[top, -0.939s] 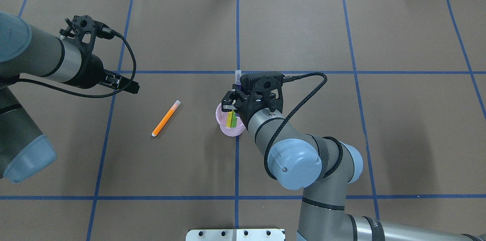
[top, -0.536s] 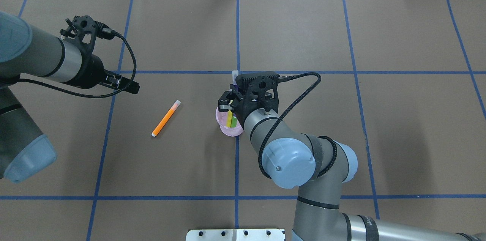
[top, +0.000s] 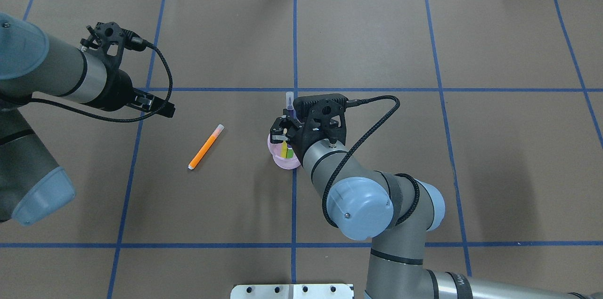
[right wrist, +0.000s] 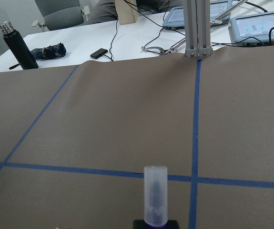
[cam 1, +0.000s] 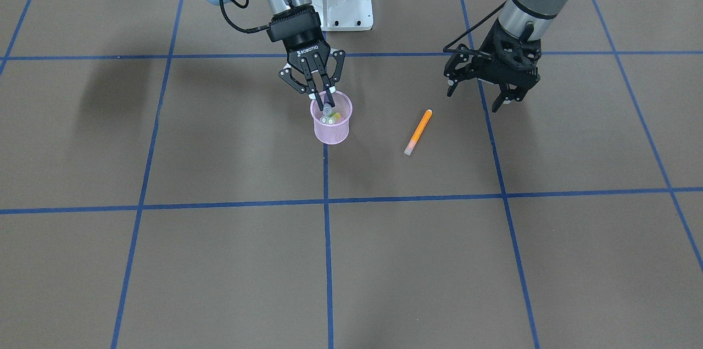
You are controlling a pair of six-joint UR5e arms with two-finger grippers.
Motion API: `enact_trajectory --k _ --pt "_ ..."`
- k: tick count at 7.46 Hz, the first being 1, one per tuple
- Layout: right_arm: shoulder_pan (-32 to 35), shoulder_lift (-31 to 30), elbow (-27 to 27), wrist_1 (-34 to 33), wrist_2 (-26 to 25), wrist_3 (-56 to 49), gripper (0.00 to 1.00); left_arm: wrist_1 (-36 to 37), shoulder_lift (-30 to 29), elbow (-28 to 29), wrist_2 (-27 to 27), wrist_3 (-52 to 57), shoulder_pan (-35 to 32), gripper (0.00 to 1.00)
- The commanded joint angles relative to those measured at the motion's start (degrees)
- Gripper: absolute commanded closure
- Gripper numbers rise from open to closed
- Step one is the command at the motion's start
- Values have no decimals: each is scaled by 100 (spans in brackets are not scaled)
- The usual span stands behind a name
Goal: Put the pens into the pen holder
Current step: 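Lower the purple marker into the pink cup and open the right gripper, then withdraw the right arm while the left gripper reaches the orange marker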
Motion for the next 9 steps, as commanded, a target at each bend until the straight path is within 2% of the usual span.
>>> enact_trajectory --k 1,2,4,5,6,7,8,9 --pt "14 -76 129 5 -16 64 0 22 -38 79 14 0 14 1" --pt "23 -111 234 -3 10 99 0 39 -55 140 23 0 14 1" --pt "93 -601 681 -21 80 117 1 188 -353 447 41 0 32 1" --pt "250 -891 762 -21 272 239 1 580 -755 675 49 96 101 1" --pt "686 -1190 754 -47 961 319 1 767 -976 964 67 184 328 2" --pt "1265 -1401 780 -39 1986 320 1 769 -1135 1202 67 715 365 3" --pt "1741 -1630 780 -47 2701 224 1 769 -1189 1352 50 1217 435 9" --pt "2180 -1789 772 -65 3378 214 1 778 -1198 1397 50 1309 584 9"
